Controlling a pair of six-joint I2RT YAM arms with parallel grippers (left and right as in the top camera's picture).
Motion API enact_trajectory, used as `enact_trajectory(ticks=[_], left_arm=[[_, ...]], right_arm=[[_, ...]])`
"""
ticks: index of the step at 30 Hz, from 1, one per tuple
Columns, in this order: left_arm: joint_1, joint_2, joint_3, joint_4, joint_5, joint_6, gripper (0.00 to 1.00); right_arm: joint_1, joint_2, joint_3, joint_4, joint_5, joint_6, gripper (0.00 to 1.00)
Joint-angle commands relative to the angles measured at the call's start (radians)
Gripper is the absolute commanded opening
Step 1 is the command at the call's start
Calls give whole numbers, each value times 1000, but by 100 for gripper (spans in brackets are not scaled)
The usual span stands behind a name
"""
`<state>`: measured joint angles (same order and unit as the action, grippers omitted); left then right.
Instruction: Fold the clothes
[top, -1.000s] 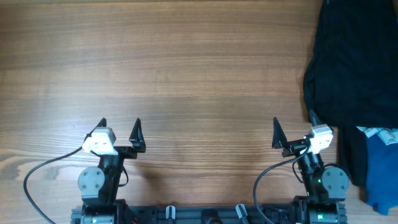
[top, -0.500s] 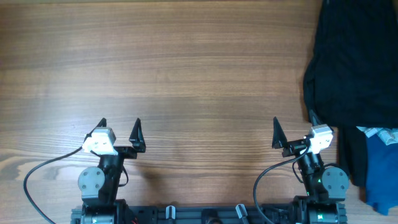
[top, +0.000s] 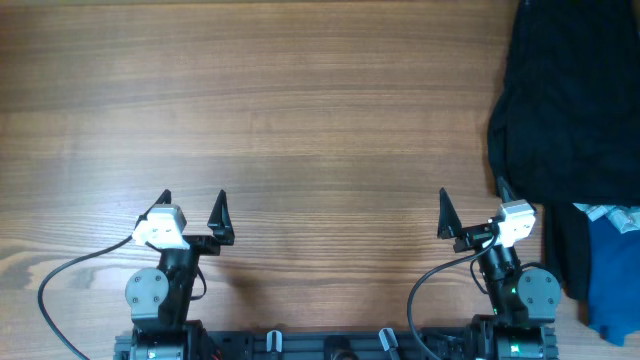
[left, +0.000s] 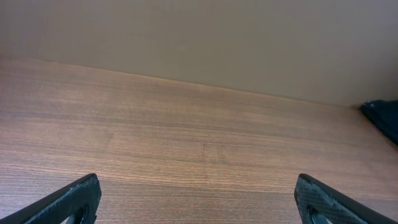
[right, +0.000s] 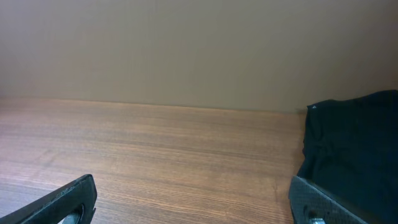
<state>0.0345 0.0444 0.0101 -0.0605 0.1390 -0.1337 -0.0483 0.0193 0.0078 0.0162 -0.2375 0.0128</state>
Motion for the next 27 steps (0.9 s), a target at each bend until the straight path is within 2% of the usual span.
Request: enact_trajectory(ticks=[1, 20, 27], left_arm=[[-5, 3, -4, -2, -6, -6, 100], [-5, 3, -4, -4, -5, -6, 100], [-5, 3, -4, 6, -2, -6, 100]], right_arm=[[6, -5, -3, 4, 10, -11, 100], [6, -5, -3, 6, 5, -9, 100], [6, -5, -3, 177, -151, 24, 100]])
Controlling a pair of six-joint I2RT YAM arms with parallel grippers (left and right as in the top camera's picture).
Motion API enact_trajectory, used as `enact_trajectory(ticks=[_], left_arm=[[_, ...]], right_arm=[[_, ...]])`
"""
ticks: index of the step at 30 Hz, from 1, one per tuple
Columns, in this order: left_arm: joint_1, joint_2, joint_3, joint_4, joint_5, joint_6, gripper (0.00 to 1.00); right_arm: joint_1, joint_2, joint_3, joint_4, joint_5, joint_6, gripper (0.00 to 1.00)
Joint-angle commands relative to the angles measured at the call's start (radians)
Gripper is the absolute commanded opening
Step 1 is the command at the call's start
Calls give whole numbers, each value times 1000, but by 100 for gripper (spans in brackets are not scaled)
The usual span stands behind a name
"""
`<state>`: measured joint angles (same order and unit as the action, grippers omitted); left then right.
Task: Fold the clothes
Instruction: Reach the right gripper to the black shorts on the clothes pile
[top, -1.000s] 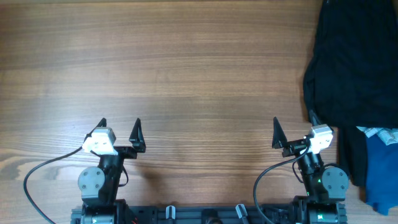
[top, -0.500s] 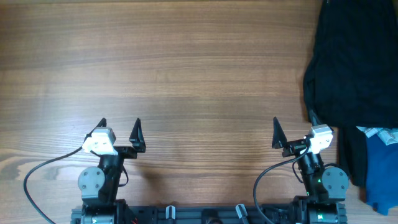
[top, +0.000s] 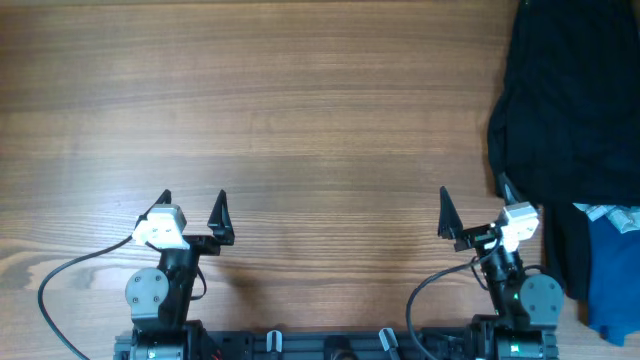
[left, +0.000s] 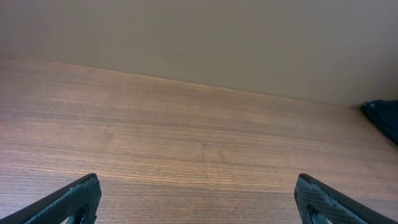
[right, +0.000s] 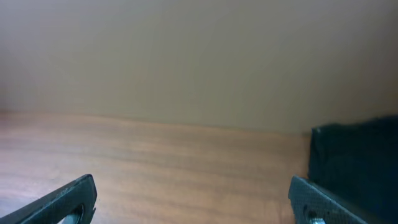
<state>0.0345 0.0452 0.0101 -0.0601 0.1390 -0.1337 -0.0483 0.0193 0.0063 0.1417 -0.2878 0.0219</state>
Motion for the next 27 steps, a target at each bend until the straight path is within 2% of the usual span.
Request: enact_trajectory(ticks=[1, 7, 10, 15, 22, 27], left_arm=[[-5, 2, -4, 6, 8, -6, 100], [-5, 2, -2, 40, 97, -43, 100], [-5, 2, 13, 60, 97, -62, 100], [-5, 52, 147, -11, 96, -61, 100], [-5, 368, 408, -97, 97, -61, 100], [-5, 656, 648, -283, 96, -9, 100]], right_arm=[[6, -5, -1, 81, -115, 15, 100], [6, -5, 3, 206, -162, 60, 100], [6, -3, 33, 170, -167, 90, 100], [6, 91, 155, 108, -179, 85, 100], [6, 476, 475, -17, -323, 27, 100], [6, 777, 734, -224, -323, 3, 100]])
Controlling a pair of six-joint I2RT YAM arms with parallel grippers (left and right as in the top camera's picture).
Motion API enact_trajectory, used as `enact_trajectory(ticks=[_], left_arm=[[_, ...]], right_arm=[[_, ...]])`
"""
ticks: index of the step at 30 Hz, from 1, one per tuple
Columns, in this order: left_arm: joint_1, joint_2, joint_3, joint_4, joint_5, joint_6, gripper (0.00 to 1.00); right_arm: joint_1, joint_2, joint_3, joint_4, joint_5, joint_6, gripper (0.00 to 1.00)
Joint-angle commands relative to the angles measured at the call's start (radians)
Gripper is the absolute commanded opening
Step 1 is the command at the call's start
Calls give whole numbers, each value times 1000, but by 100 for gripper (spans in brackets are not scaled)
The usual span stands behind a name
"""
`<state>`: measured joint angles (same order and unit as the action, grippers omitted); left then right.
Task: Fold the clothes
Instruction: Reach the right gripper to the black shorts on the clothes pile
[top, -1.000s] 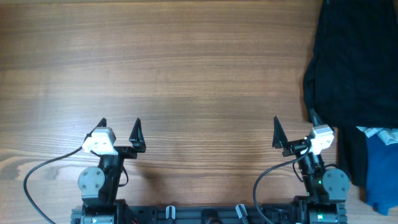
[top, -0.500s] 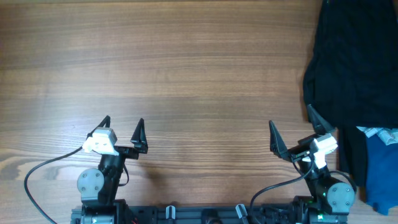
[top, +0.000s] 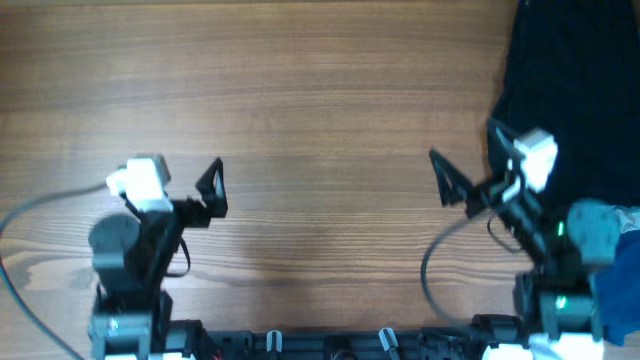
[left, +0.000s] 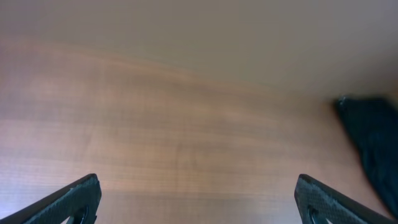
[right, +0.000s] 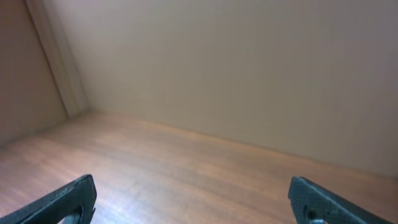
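Note:
A heap of black clothes (top: 570, 90) lies at the table's right side, running off the top edge. Below it, at the right edge, is a blue garment (top: 615, 290). My right gripper (top: 468, 160) hangs open just left of the black heap, holding nothing. In the right wrist view the gripper (right: 193, 202) faces bare wood and a wall, with no cloth in sight. My left gripper (top: 182, 188) is open and empty over the table's left side. In the left wrist view the gripper (left: 199, 205) is open, and the black clothes (left: 373, 137) show far to the right.
The wooden table (top: 300, 90) stretches across the view. A beige wall (right: 236, 68) stands beyond its far edge, with a corner at the left. The arm bases and cables sit along the front edge (top: 330, 345).
Both arms have lifted off their low pose at the front edge. The right gripper now sits farther up the table and points left, so the black cloth has left its wrist view. Both stay open.
At first both grippers rested open near the front edge, the right one beside the black heap. Then the right wrist had tipped upward a little while the left was still. Now both arms are raised and farther over the table, still empty.

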<state>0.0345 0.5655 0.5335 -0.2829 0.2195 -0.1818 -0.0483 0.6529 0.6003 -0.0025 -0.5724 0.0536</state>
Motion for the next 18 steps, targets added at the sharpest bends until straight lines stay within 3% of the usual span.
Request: enact_trajectory(ticks=[1, 6, 11, 14, 18], left_arm=[[-5, 200, 177, -101, 15, 47, 100], [-5, 511, 476, -357, 15, 48, 100], [-5, 701, 716, -677, -24, 100, 100], [-5, 777, 813, -795, -30, 99, 100], [-5, 818, 814, -768, -30, 99, 100]], right_arm=[[6, 195, 187, -124, -38, -32, 100], [6, 506, 502, -409, -38, -55, 100], [5, 666, 695, -623, -24, -148, 100], [5, 690, 726, -599, 6, -158, 100], [5, 692, 726, -558, 26, -125, 100]])
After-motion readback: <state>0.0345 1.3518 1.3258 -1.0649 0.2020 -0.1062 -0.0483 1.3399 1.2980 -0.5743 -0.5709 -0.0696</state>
